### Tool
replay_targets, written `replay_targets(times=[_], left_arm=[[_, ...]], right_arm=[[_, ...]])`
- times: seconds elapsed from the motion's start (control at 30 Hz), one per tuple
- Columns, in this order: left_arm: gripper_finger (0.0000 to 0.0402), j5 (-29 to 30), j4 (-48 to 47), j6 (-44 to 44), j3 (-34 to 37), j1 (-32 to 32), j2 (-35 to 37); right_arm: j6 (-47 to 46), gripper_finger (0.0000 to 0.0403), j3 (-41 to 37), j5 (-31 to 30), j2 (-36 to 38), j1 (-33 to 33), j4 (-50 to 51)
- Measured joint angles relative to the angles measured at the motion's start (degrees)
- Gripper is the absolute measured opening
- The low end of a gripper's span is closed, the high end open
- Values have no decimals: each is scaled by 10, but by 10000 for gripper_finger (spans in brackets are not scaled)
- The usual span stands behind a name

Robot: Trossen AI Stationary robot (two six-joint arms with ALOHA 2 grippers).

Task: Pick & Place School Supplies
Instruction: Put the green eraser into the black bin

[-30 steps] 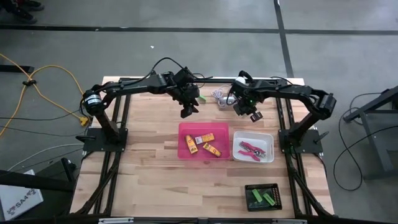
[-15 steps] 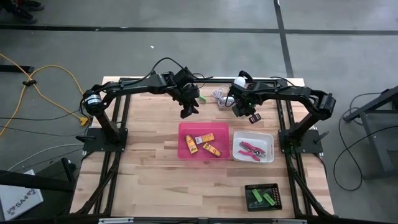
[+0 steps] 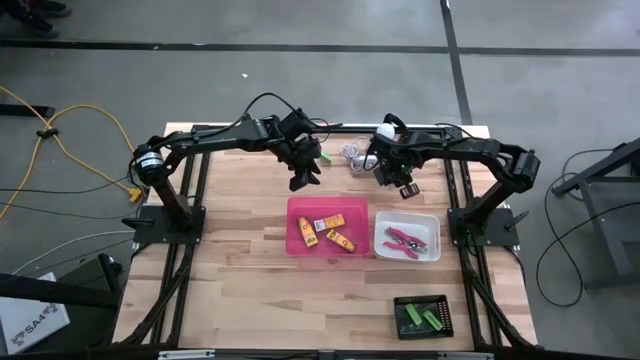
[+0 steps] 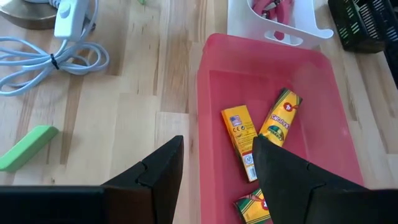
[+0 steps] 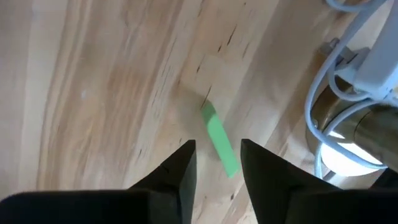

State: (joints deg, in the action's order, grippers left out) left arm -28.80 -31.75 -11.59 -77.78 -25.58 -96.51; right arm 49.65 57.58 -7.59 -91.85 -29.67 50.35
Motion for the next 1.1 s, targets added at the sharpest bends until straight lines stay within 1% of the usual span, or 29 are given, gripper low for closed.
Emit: replay_targets(times=[0.13,0.27,0.43,0.5,0.73,0.87,1.1], left_arm=[[187,0,0,0,0,0,0],[187,1,0,0,0,0,0],[187,1,0,-1,0,0,0],[187,1,0,-3,0,0,0],[187,1,-1,-6,0,0,0],[187,1,-2,-6,0,0,0],[187,1,-3,-4,-1,0,0]], right_arm=[[1,135,0,0,0,-11,0],[38,148,0,5,0,-23,0],[116,148,-5,67,0,-39,1],[134,148,-5,76,0,-43,1],[136,148,-5,82,0,-53,-27],[135,148,-5,99,-8,-62,-29],[135,148,-5,101,-20,-65,-35]])
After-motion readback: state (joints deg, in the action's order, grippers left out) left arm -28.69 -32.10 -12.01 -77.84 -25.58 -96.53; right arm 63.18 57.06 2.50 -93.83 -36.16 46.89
